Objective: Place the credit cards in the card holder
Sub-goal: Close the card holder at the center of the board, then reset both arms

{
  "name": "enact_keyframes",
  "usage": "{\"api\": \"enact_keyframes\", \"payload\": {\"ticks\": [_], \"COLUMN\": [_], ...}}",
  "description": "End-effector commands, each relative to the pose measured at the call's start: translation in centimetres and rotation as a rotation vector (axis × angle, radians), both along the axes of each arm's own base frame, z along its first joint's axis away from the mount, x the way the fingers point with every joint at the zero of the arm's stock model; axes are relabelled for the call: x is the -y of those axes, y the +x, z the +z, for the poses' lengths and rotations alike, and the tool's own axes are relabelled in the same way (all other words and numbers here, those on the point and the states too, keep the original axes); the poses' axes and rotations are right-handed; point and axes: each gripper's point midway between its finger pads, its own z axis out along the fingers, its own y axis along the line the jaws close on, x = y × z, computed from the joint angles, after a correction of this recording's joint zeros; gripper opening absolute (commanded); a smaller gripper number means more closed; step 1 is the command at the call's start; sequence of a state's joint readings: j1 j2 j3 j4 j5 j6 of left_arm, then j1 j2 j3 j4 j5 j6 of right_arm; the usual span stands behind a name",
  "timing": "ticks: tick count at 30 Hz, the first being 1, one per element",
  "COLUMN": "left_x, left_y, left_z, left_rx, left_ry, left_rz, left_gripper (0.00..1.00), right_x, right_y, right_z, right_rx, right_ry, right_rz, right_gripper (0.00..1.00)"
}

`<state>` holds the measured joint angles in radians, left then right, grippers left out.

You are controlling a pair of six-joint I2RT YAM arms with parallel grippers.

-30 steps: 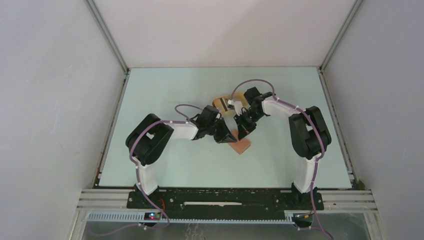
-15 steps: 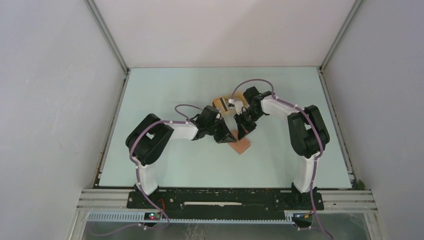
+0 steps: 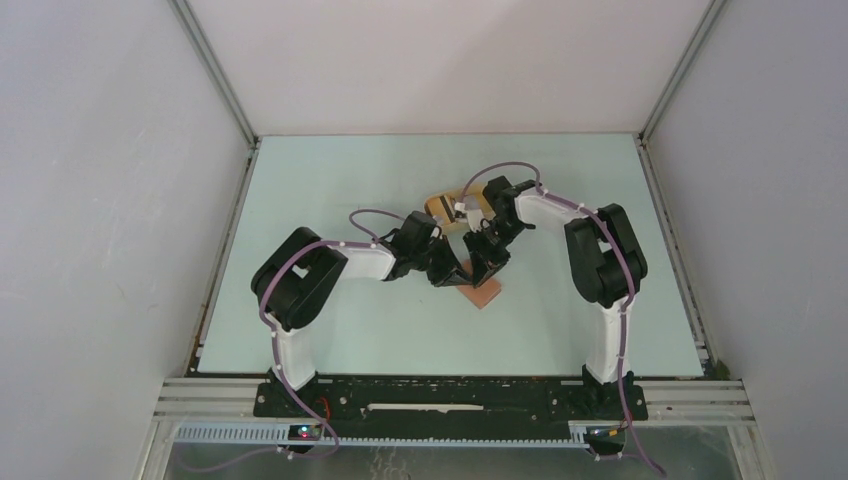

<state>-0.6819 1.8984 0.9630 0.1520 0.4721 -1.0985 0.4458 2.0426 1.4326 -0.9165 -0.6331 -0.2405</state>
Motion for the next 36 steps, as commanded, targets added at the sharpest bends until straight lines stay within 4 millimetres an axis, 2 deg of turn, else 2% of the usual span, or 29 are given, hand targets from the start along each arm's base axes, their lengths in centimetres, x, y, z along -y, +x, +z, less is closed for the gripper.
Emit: {"api": "enact_keyframes", "payload": {"ticks": [1,4,6,9,14,22,25,28,32,33,34,36], "left_x": [-2.3,-2.4,-2.4,-2.4,-2.4,-3.9,-5.2,-7.3,-10.7,-11.9,-13.4,-16.0], "left_y": [-0.7,-0.6,-0.6,-0.3,0.6,1.8,1.8,1.9,1.8,1.5,1.5,1.4], "left_z": [-4.3,-4.2,-4.0,-3.5,-1.5,3.6,5.9,9.1,14.5,16.7,18.1,21.3], "left_rx": [-0.034,-0.031,-0.029,-0.018,0.031,0.19,0.288,0.426,0.617,0.679,0.725,0.817], "left_ry": [0.132,0.13,0.128,0.117,0.096,0.065,0.067,0.087,0.122,0.126,0.166,0.213], "left_rz": [0.035,0.037,0.04,0.041,0.049,0.07,0.085,0.116,0.149,0.167,0.192,0.252], "left_gripper": [0.04,0.04,0.04,0.05,0.08,0.2,0.23,0.27,0.29,0.33,0.38,0.54], "right_x": [-1.3,-1.8,-1.8,-1.2,0.7,3.9,5.7,8.5,12.6,13.5,14.4,15.5], "right_y": [0.4,0.5,0.4,0.2,0.8,2.2,3.0,4.4,5.9,6.1,6.4,6.6], "right_z": [0.0,3.7,5.7,7.5,9.5,11.3,12.5,14.7,19.0,20.1,21.1,23.1], "right_rx": [0.071,0.111,0.144,0.18,0.229,0.359,0.446,0.573,0.794,0.837,0.879,0.947], "right_ry": [0.103,0.232,0.294,0.35,0.407,0.392,0.359,0.301,0.181,0.15,0.108,0.056], "right_rz": [0.081,0.1,0.111,0.131,0.106,0.05,0.014,-0.055,-0.148,-0.166,-0.186,-0.216], "right_gripper": [0.37,0.48,0.49,0.5,0.49,0.49,0.5,0.54,0.69,0.75,0.81,0.94]}}
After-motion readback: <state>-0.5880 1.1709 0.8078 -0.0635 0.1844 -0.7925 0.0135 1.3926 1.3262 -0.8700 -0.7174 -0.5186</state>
